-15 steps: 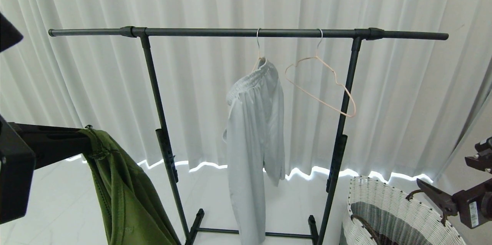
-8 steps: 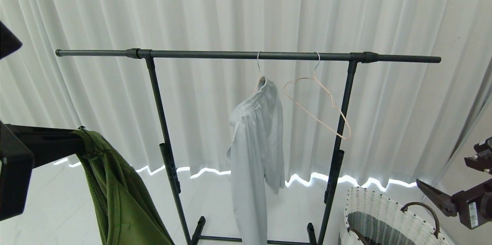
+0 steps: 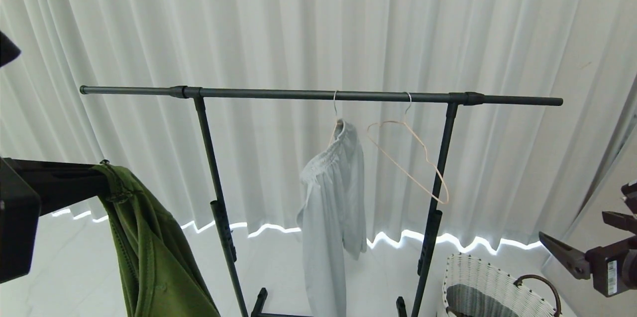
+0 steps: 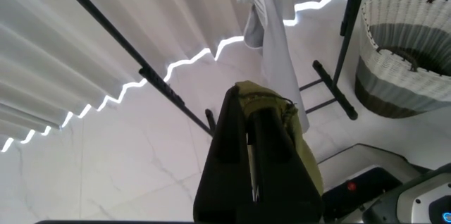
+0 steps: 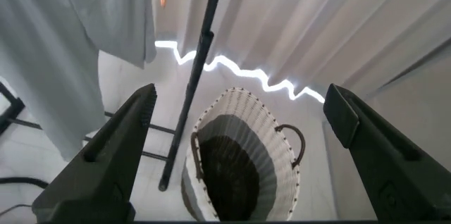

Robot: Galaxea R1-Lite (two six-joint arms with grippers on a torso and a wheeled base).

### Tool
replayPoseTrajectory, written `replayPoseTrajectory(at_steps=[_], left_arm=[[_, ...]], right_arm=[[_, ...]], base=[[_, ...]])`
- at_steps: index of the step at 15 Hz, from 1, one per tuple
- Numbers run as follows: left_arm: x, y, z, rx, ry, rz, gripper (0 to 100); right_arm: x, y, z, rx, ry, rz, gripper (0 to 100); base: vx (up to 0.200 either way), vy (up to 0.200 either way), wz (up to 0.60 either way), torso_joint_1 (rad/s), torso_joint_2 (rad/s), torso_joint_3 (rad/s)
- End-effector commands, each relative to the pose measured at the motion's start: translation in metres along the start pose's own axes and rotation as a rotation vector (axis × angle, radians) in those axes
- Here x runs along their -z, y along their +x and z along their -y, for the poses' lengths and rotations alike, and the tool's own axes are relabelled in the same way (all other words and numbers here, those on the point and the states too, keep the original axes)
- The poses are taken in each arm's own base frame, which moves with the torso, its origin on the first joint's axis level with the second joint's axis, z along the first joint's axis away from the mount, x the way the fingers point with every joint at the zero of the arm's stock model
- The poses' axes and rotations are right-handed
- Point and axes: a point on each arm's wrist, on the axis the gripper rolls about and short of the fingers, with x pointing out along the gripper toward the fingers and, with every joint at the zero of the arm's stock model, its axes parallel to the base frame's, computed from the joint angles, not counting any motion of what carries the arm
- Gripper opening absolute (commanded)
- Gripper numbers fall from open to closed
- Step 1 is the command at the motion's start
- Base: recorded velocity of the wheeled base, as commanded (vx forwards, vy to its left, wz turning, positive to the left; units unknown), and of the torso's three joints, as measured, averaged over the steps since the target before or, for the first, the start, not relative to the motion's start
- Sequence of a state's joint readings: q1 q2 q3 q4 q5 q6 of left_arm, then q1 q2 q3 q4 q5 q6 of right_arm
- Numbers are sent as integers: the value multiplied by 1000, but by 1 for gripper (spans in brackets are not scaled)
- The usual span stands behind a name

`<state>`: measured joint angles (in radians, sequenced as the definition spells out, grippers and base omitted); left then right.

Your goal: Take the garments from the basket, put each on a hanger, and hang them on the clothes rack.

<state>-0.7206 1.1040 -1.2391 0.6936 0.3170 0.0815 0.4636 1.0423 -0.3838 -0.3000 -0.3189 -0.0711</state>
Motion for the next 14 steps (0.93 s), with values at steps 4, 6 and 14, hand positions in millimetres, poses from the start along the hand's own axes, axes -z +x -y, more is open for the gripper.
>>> replayPoseTrajectory(at_steps=[4, 6, 14], left_arm=[[3, -2, -1, -2, -2, 3, 0], [3, -2, -1, -2, -1, 1, 0], [3, -1, -3, -21, -13, -4, 0]], right_arm=[[-27, 3, 0, -128, 7, 3, 100], [-36, 7, -1, -148, 17, -50, 100], [-46, 22, -7, -228, -1, -187, 100]], base=[[50, 0, 0, 7, -18, -11], [200, 0, 0, 2, -5, 5], [200, 0, 0, 4, 0, -1]])
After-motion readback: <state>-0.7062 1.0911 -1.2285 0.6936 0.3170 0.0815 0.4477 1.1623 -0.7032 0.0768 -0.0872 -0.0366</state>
